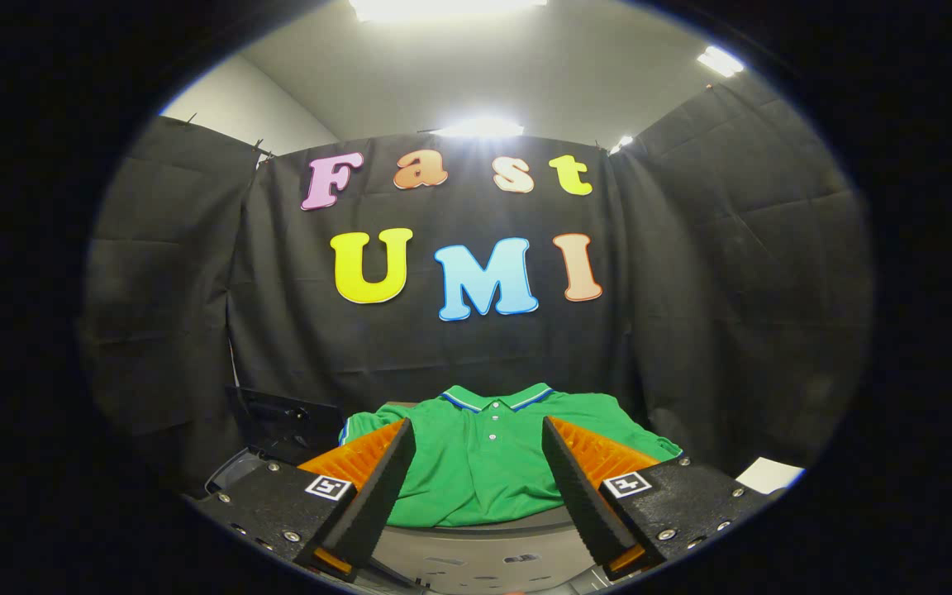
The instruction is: Put the clothes into the washing machine and then close the washing machine lid.
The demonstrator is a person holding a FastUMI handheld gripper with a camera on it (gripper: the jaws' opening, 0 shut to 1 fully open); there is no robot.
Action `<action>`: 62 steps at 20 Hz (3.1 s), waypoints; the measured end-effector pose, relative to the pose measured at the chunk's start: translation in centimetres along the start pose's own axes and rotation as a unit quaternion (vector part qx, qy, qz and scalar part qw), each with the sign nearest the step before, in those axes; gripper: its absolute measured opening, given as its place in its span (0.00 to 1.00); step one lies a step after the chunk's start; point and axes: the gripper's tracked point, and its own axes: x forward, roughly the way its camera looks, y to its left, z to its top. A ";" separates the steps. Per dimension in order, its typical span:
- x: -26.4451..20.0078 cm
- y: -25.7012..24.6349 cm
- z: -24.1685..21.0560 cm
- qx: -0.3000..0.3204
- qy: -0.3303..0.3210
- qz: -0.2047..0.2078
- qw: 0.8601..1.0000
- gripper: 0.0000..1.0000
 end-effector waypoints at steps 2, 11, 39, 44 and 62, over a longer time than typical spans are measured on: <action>1.4 -0.4 0.1 0.003 0.009 -0.001 1.000 0.95; 9.0 -1.3 -2.0 0.011 0.120 0.025 0.992 0.95; 14.4 0.9 -9.2 -0.037 0.283 0.045 0.957 0.47; 13.6 1.3 -9.3 -0.012 0.282 0.057 0.958 0.13; 5.4 5.0 2.7 0.126 0.094 0.082 0.984 0.00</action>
